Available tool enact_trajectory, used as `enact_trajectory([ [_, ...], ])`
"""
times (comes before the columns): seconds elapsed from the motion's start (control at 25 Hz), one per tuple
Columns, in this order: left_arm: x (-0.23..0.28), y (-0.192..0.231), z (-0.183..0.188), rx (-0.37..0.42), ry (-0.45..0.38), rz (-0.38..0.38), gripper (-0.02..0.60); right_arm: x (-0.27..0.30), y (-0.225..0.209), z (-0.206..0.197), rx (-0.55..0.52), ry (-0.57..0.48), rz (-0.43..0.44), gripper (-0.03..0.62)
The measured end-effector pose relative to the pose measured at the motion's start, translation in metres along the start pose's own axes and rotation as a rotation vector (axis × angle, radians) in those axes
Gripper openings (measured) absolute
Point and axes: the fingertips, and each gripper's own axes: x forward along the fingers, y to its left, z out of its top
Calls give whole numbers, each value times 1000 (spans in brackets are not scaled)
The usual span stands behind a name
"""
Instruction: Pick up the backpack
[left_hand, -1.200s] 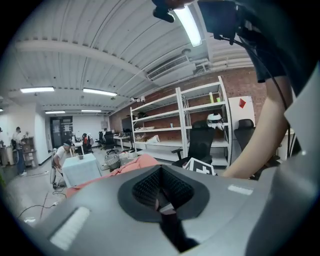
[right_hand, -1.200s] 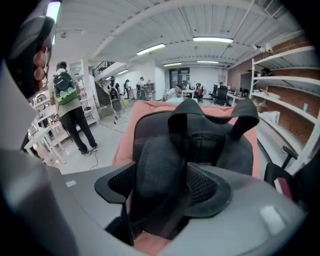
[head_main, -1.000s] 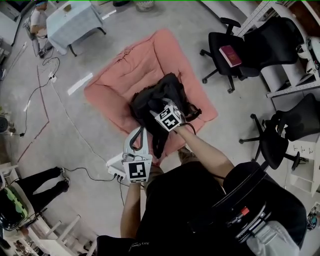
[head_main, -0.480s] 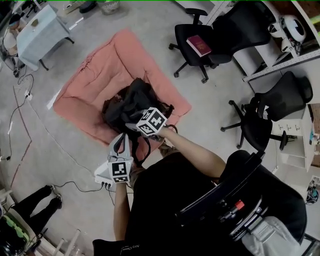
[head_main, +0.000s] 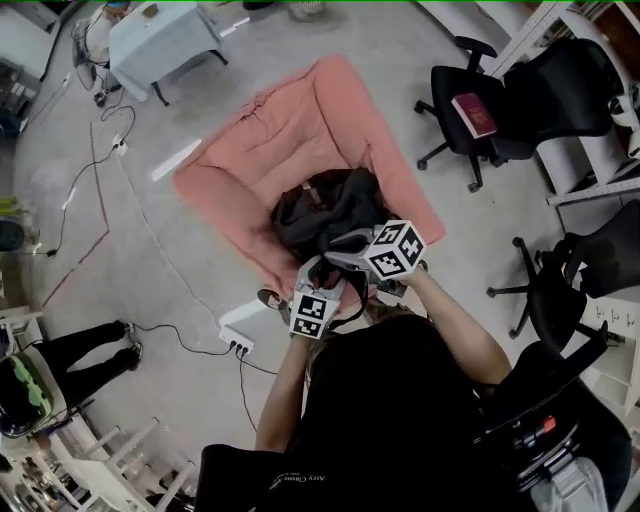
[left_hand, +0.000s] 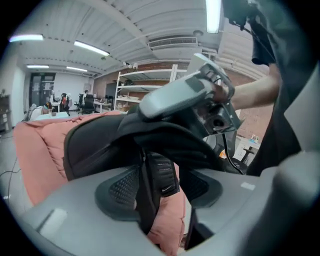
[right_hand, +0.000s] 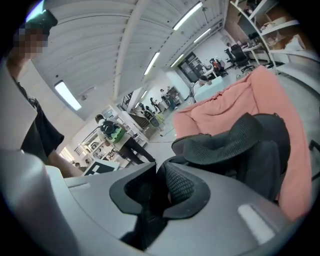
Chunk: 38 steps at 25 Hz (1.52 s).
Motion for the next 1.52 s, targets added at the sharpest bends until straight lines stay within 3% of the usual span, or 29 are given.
enact_trajectory([
  [0.16,30,9,-15,-77,21,-4,226,8,15,-3,-109,53,20,75],
  [0.2,33,11,-13,-106,11,9,140,8,15,-5,-146,72,6,77],
  [0.24,33,12,-7,-126,-5,21,15,8,14,-7,-184,92,-16,78],
  [0.28,31,12,1,-137,-25,25,0,7,12,-8,-219,110,-40,81],
  [0.44,11,7,12,-191,-84,-60,0,-3,4,-5,-267,112,-91,80],
  [0.52,0,4,7,-199,-82,-117,8,-10,8,2,-251,49,-60,60],
  [0.56,-5,2,5,-192,-81,-136,36,-14,15,7,-234,4,-19,11],
  [0.64,-10,1,6,-201,-98,-160,49,-14,27,12,-256,-14,10,11],
  [0.72,-3,7,12,-269,-140,-154,105,-8,15,2,-385,70,-113,12],
  [0.8,5,18,14,-329,-158,-86,131,-8,-17,-4,-396,72,-260,14],
  [0.88,8,24,10,-316,-133,-28,135,-14,-47,-1,-343,18,-347,36],
  [1.0,1,25,2,-251,-81,5,135,-4,-73,10,-366,10,-368,145],
  [1.08,-8,26,1,-238,-76,27,135,14,-89,10,-364,42,-367,193],
  [1.16,-20,27,0,-240,-81,51,135,35,-109,3,-335,103,-398,280],
  [1.28,-38,32,-5,-261,-89,90,133,59,-138,-7,-300,151,-479,322],
  [1.4,-51,37,-5,-224,-86,118,135,72,-150,-4,-273,111,-504,294],
  [1.52,-58,32,-6,-122,-41,106,135,79,-131,-5,-277,110,-405,198],
])
